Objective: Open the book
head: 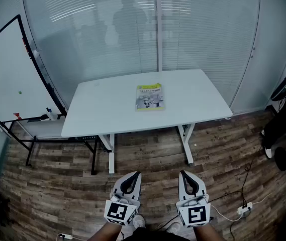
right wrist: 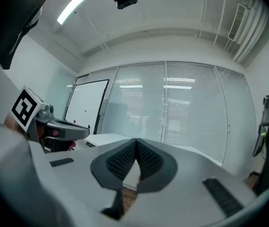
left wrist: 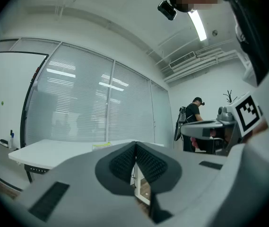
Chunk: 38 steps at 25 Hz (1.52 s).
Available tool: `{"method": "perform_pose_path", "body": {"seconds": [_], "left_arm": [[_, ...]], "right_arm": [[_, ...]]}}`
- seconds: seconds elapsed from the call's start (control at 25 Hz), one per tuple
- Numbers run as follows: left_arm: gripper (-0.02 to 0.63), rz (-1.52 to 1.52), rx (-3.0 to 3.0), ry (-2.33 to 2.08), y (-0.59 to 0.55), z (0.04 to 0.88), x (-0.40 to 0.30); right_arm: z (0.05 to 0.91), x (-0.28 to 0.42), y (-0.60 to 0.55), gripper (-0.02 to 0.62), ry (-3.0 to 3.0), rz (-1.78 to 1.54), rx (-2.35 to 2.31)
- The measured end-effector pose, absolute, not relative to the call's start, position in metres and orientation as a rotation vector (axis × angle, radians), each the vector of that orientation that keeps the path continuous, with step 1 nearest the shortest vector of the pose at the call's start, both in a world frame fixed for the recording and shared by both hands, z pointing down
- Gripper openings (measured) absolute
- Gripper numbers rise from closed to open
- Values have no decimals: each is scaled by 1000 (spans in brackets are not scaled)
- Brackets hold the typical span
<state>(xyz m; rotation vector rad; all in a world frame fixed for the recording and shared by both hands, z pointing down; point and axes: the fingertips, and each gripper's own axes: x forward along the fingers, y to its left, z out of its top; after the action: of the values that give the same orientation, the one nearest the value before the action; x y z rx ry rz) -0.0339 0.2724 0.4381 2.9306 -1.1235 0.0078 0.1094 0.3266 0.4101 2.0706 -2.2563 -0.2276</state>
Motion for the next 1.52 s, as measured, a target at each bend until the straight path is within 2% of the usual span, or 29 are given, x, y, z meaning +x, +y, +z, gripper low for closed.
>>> {"method": "perform_pose_path", "body": {"seconds": [0.6,1.52], "left_arm": [[9,48,2914,-1092,276,450,-48],[9,-11,2950,-1021,217,452,-129]], "right_arm": [[421,99,332,6,-2225,-161,2042],[438,32,277,6,-2137,-78,2134]]}}
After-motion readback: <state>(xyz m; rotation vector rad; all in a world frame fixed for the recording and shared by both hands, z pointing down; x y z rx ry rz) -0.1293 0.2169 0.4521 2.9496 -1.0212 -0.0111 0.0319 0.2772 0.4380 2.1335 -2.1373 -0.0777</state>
